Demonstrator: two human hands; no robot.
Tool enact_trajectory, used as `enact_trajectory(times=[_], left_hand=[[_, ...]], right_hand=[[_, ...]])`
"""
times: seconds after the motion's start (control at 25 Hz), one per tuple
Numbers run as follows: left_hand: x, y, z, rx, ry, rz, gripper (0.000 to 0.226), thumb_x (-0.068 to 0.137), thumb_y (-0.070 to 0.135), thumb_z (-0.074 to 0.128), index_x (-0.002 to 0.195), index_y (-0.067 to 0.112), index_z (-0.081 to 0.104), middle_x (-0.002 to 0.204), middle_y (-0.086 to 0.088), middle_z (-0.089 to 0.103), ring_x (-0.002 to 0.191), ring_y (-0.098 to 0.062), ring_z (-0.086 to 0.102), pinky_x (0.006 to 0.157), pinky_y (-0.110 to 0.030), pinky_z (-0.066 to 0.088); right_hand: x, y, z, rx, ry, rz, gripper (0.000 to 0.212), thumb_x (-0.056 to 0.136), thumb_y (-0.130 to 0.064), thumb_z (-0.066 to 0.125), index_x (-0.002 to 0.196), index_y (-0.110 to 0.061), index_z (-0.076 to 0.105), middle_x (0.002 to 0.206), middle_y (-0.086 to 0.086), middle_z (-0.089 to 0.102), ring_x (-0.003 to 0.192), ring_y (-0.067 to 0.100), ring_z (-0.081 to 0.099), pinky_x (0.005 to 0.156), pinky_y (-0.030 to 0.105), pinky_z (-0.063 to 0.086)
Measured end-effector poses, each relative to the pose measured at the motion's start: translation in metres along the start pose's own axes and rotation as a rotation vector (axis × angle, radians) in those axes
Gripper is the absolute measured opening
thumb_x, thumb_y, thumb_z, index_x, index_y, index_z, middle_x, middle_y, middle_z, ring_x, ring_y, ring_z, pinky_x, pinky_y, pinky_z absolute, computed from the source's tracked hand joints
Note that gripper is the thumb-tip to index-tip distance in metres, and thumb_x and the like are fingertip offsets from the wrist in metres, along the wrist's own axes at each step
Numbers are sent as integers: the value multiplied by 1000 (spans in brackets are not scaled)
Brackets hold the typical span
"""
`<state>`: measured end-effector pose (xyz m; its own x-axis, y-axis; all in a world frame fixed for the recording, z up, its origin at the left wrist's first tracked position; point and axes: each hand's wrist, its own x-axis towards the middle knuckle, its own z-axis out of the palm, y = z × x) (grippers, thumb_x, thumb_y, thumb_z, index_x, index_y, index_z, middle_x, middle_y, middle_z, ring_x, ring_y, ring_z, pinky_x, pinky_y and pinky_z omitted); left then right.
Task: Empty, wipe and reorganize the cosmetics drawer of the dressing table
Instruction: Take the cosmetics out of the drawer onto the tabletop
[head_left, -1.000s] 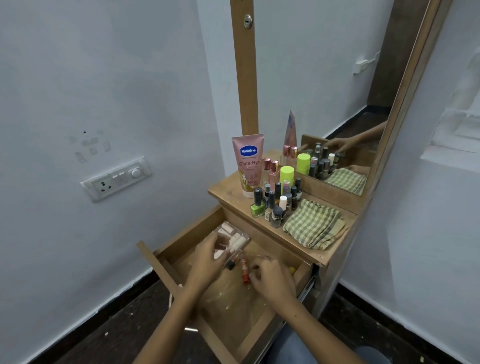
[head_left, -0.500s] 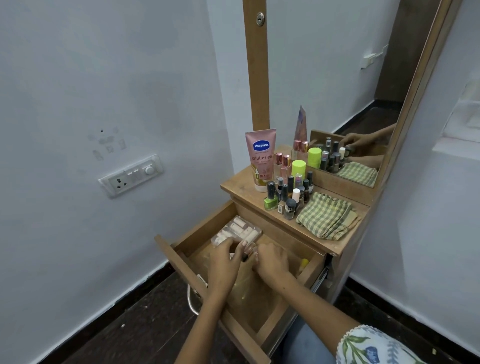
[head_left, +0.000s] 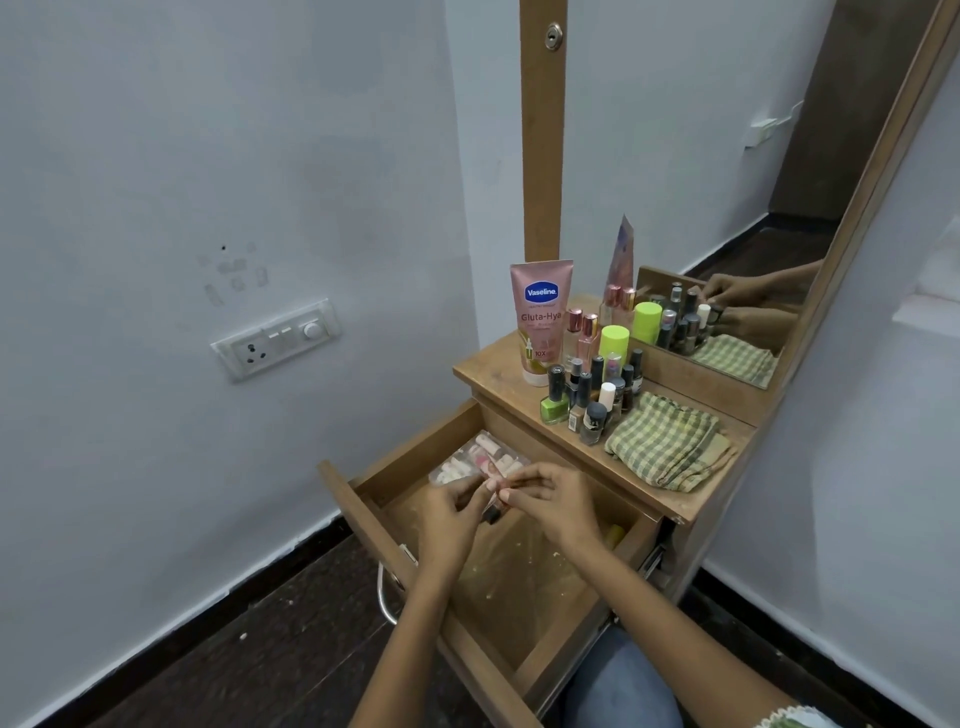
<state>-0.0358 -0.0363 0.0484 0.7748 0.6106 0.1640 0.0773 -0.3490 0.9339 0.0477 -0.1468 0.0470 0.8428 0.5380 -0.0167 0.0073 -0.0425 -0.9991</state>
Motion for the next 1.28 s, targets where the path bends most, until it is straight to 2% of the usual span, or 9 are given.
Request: enact_trajectory(times=[0.12, 0.24, 0.32, 0.44, 0.6, 0.8, 0.96, 1.08, 1.28], left_hand=[[3, -9, -4, -100, 97, -35, 16, 82, 18, 73, 97, 15, 72, 87, 4, 73, 80, -2, 69, 69, -17, 55], [4, -14, -3, -50, 239, -12, 17, 83, 21, 71, 99, 17, 68, 92, 8, 70, 87, -5, 66, 72, -16, 53], [4, -10, -2, -3, 292, 34, 15, 87, 18, 67, 102, 20, 64, 94, 15, 66, 89, 0, 62, 70, -8, 49], [3, -5, 1, 56, 271, 123, 18, 89, 14, 64, 102, 26, 60, 94, 19, 63, 90, 5, 60, 70, -6, 47], [3, -9, 3, 110, 242, 164, 20, 89, 14, 64, 105, 25, 61, 98, 15, 65, 92, 4, 60, 75, -10, 49], [3, -10, 4, 98, 237, 158, 20, 89, 15, 64, 107, 22, 62, 99, 15, 64, 93, 3, 61, 72, -4, 46], [1, -7, 4, 79, 227, 148, 20, 89, 16, 64, 107, 23, 62, 98, 19, 63, 93, 7, 60, 72, -2, 45], [2, -7, 4, 69, 220, 159, 21, 88, 16, 65, 104, 29, 59, 95, 26, 60, 94, 13, 57, 72, -1, 44], [3, -7, 6, 66, 223, 129, 20, 87, 17, 66, 104, 27, 60, 94, 27, 58, 89, 9, 58, 69, 0, 43]], right_hand=[[-1, 1, 6, 31, -61, -37, 21, 76, 4, 74, 93, -8, 70, 90, 5, 74, 85, 9, 71, 73, 19, 56], [10, 16, 2, -113, -96, -30, 28, 78, -2, 74, 105, -9, 68, 102, 3, 72, 98, 12, 68, 83, 23, 55], [20, 29, -3, -461, -107, -27, 36, 82, -3, 69, 116, -14, 64, 117, 0, 65, 113, 15, 61, 92, 24, 50], [29, 40, -2, -998, -274, -173, 45, 89, -2, 53, 131, -19, 53, 135, 3, 54, 125, 21, 50, 103, 32, 42], [32, 45, 13, -1342, -299, -293, 38, 97, -11, 41, 133, -20, 49, 136, 7, 52, 128, 24, 45, 110, 39, 29], [30, 49, 17, -1497, -304, -252, 41, 98, -15, 44, 139, -14, 42, 141, 14, 42, 132, 28, 38, 112, 42, 23], [26, 36, 10, -1516, -326, -224, 32, 93, -18, 54, 122, -4, 58, 132, 17, 47, 120, 31, 46, 100, 40, 36], [20, 32, 0, -1514, -359, -234, 25, 91, -15, 59, 113, -6, 62, 120, 15, 55, 108, 29, 55, 87, 37, 45], [4, 12, -19, -1208, -210, -208, 25, 98, -20, 49, 120, -18, 60, 117, 4, 57, 102, 22, 60, 81, 30, 45]])
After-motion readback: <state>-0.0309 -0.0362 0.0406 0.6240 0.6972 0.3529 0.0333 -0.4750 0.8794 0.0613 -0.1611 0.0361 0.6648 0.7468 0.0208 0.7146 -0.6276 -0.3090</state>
